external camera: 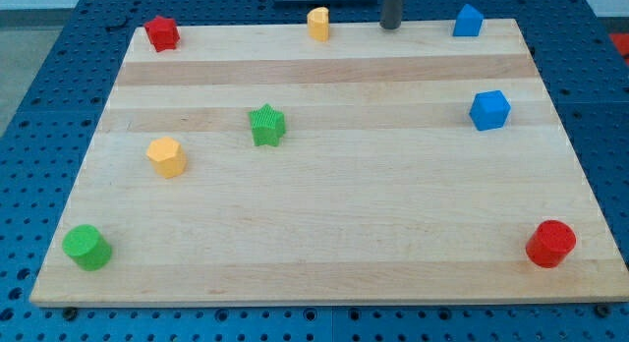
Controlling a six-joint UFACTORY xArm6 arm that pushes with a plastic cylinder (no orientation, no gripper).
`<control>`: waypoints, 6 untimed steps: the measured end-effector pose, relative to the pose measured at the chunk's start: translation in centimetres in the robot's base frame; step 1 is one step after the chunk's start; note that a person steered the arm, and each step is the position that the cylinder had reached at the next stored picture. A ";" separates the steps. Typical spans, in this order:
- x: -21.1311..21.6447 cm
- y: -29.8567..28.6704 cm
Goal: Push the yellow heart towards the blue triangle
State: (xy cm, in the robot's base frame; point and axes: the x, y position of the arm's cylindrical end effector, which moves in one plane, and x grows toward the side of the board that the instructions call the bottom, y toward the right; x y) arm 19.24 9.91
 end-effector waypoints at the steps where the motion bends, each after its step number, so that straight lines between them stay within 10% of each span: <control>1: 0.0 -1.3; 6: 2.8 -5.4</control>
State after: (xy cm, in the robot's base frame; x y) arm 22.07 4.54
